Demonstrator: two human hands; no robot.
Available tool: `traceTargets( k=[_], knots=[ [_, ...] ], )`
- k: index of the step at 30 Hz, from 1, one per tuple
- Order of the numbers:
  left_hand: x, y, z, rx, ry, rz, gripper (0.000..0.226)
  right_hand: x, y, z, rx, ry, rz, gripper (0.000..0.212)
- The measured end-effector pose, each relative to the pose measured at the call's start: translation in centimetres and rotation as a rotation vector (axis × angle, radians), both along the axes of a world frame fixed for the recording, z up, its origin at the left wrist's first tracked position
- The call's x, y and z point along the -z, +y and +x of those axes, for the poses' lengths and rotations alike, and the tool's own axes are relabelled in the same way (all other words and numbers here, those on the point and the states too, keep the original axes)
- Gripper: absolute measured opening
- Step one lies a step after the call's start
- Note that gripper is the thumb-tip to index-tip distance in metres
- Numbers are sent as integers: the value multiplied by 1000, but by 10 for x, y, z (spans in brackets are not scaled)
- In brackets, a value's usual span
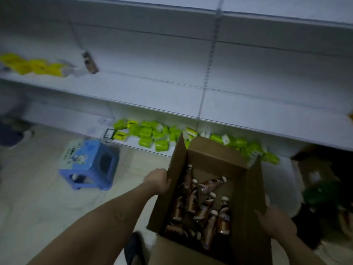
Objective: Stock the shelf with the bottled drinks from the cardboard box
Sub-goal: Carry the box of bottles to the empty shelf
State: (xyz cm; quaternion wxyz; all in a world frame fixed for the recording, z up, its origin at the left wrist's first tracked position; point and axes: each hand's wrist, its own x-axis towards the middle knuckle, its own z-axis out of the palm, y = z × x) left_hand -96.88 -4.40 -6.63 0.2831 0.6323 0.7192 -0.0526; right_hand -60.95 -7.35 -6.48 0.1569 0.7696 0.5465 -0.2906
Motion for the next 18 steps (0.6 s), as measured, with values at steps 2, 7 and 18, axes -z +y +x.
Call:
traceTargets(
  k=[2, 7, 18],
  knots=[
    [0, 2, -57, -77, -17, 27, 41, 1, 29, -55, -120, -42, 59, 44],
    [-7, 14, -187, -198, -47, 70, 38, -9, 81, -186, -237, -96, 87, 48],
    [-11, 81, -316, -161, 60, 100, 31, 7, 122, -299, -227, -26, 109, 42]
  ],
)
